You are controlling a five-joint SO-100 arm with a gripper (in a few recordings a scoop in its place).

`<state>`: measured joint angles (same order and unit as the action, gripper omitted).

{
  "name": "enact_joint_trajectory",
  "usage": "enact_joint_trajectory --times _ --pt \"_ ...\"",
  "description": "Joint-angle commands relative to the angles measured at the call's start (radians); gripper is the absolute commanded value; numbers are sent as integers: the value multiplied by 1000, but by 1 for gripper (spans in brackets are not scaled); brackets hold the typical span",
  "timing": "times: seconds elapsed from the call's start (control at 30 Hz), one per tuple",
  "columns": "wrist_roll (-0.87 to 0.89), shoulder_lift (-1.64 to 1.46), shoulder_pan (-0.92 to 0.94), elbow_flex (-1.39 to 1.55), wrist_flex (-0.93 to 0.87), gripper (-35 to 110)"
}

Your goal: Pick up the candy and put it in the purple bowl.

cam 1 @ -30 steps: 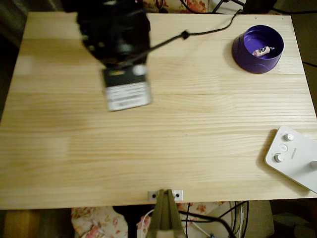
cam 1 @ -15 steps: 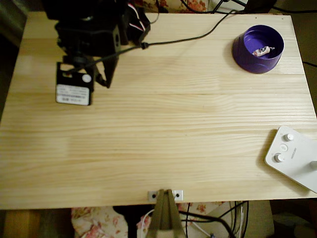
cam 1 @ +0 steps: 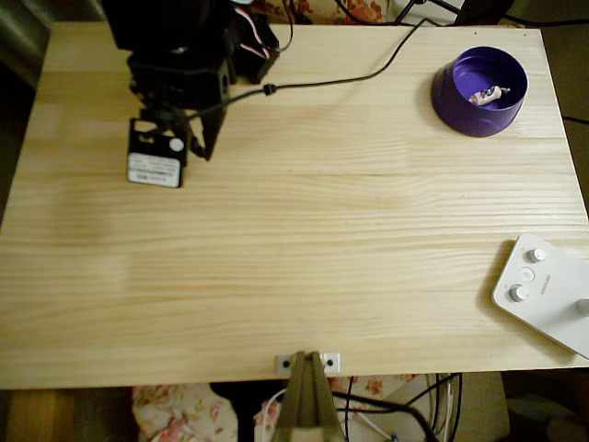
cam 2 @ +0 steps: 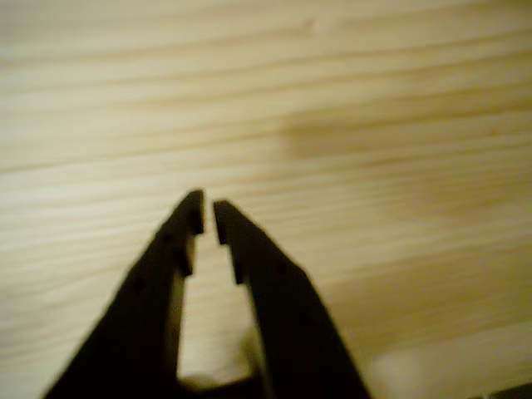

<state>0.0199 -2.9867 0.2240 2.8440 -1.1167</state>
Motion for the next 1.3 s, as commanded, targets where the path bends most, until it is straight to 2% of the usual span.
enact_joint_trajectory --times 0.0,0.37,1.27 --pt "-2 -132 12 28 -35 -1" --pt "-18 -313 18 121 -110 -1" --pt "-23 -313 14 123 -112 -1"
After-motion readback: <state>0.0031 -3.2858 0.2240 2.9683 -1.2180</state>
